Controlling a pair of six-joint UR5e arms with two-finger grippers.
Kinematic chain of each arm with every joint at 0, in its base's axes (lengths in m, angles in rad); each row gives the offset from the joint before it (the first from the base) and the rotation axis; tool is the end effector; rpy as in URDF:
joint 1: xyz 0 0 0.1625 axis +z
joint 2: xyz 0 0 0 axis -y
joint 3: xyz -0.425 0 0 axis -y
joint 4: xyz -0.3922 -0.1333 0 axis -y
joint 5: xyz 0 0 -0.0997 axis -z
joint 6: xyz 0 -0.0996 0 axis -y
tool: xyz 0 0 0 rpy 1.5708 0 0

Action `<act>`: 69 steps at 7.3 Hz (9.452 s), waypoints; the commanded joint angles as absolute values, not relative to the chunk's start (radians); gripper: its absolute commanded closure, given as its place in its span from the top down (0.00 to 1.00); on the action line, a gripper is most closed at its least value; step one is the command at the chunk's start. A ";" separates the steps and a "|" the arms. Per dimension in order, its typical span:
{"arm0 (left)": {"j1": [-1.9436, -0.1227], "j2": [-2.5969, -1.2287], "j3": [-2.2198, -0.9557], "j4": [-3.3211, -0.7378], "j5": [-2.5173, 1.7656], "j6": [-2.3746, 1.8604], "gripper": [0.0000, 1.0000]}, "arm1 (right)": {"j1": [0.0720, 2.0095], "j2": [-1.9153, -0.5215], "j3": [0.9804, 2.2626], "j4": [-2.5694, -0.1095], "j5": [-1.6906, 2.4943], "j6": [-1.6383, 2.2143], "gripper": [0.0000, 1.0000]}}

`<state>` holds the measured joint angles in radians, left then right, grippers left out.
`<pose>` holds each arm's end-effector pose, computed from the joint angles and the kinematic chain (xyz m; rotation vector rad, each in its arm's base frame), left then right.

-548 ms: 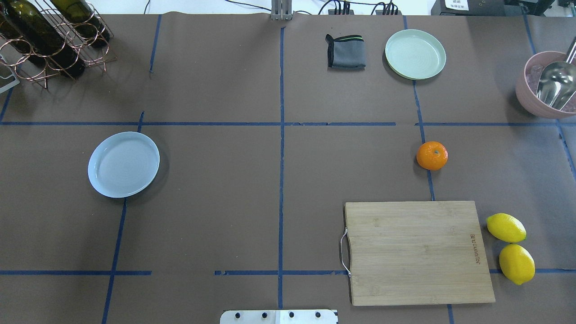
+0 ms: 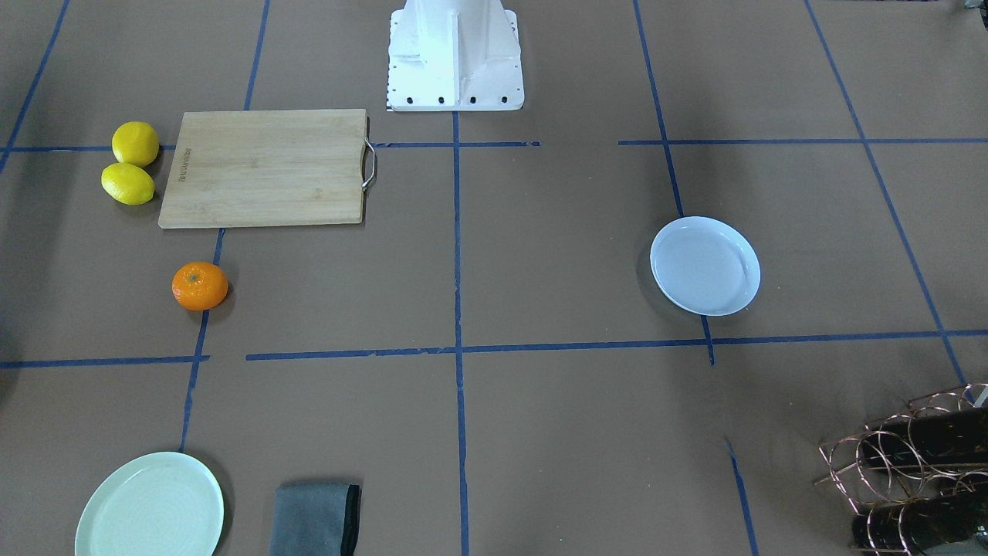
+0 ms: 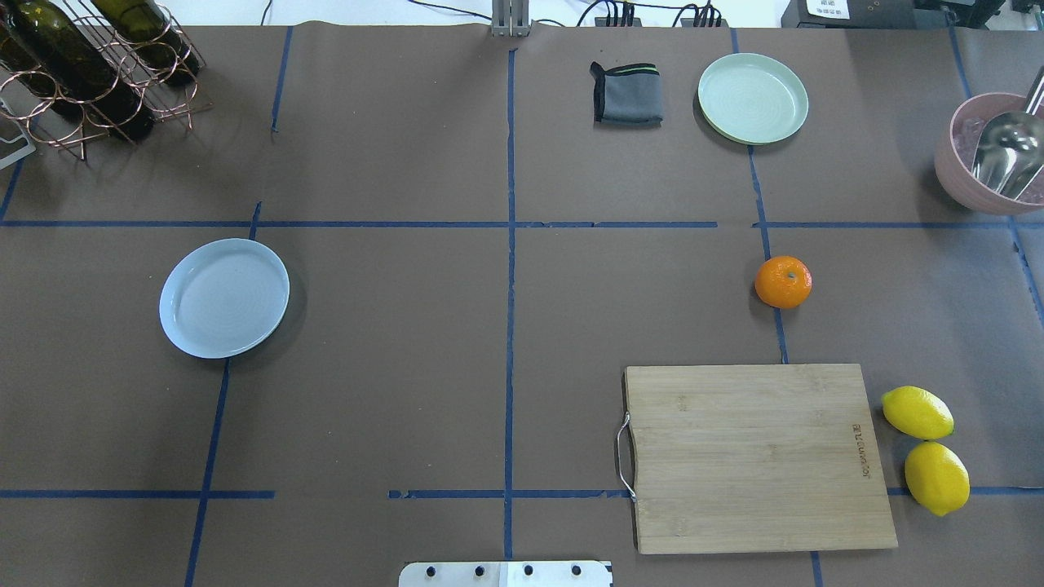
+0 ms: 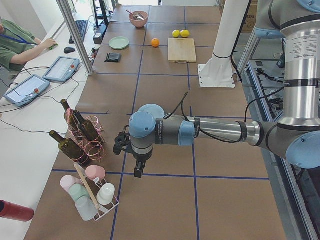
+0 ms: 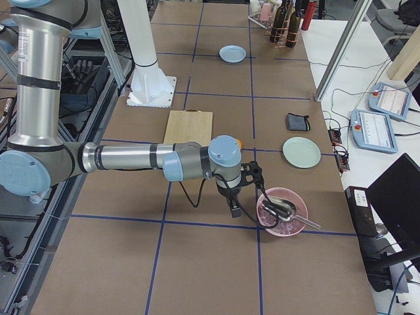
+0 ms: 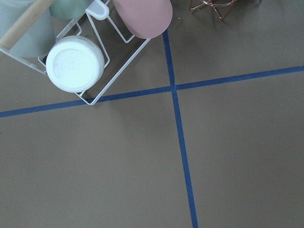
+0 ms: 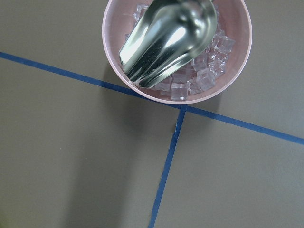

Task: Pick orange to plate

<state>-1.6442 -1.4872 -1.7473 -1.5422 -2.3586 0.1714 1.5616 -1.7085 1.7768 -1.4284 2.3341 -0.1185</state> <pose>-0.0962 -0.4532 0.6133 0.1567 0.7747 0.1182 0.0603 -0.4461 0.6062 0.2420 -0.7495 -0.2014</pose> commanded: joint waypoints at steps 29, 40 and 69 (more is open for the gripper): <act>-0.746 -1.549 -1.591 -2.569 -1.798 -1.048 0.00 | 1.562 -1.713 1.752 -1.358 2.342 -0.114 1.00; -0.499 -2.133 -1.524 -2.215 -1.628 -1.269 0.00 | 1.562 -1.717 1.753 -1.358 2.342 -0.112 1.00; -1.677 -1.420 -1.697 -1.657 -2.279 0.156 1.00 | 1.415 -1.612 1.827 -1.353 2.399 0.034 1.00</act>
<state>-1.6928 -1.4205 -1.6942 -1.6559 -2.2917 0.1578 1.4914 -1.6762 1.8025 -1.3522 2.3970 -0.0463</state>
